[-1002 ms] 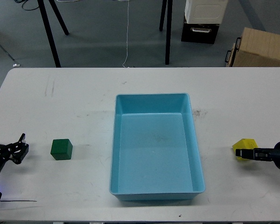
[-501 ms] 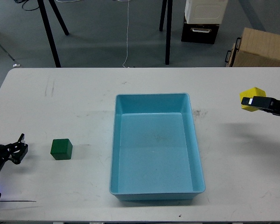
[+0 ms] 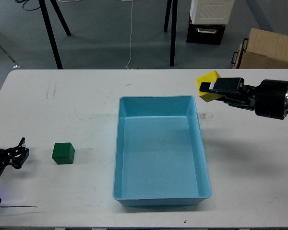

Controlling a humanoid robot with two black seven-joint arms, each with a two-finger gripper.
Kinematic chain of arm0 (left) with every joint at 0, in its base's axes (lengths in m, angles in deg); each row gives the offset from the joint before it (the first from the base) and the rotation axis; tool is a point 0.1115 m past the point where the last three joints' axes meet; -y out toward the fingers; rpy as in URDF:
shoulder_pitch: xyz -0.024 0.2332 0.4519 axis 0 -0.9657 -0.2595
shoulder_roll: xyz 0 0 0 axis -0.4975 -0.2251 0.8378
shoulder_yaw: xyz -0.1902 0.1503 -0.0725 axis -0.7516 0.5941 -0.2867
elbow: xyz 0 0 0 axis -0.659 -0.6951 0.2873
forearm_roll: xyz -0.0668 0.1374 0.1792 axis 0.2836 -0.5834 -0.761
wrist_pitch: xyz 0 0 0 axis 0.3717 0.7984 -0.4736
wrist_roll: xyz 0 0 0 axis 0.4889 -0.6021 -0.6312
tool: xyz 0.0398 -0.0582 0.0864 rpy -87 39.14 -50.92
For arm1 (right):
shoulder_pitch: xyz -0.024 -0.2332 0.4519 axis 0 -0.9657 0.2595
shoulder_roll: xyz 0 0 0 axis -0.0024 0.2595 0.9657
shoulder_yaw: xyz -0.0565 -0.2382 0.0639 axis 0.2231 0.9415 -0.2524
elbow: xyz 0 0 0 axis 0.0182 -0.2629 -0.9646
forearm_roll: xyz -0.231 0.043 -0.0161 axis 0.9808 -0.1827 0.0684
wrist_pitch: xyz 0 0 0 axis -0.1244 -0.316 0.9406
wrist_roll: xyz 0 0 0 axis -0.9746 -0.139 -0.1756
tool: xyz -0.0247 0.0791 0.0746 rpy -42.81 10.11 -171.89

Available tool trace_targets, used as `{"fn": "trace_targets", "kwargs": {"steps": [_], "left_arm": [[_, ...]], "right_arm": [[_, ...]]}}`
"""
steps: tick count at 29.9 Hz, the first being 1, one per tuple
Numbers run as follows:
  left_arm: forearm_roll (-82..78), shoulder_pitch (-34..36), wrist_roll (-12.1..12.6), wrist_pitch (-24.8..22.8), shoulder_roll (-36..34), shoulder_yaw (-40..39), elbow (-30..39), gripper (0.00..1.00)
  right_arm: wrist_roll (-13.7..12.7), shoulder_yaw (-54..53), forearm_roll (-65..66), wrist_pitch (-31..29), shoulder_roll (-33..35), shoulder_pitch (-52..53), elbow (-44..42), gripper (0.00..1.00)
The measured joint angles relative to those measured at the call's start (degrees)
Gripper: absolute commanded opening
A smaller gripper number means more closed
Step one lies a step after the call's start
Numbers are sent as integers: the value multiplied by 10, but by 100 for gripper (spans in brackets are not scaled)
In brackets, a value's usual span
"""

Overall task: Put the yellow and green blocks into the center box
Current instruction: 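Lift the yellow cube and carry it over the blue tray, then release the yellow cube into the tray with the right gripper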

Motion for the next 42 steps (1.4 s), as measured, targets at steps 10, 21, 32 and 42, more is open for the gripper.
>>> {"fn": "trace_targets", "kwargs": {"steps": [10,21,32,42], "left_arm": [[0,-3,-2,0,-1,0,1,100],[0,-3,0,-1,-1,-1,0,100],[0,-2,-3,1,0,-1,0,100],[1,-1,-4,1,0,-4,0,100]], "right_arm": [[-2,58,24,1,-112,2,-73,24],[-6,76,21,7,-156,4,-108,70],[-7,74,15,28,-157,6,-121,98],[-7,50,5,65,-150,15,-124,98]]}}
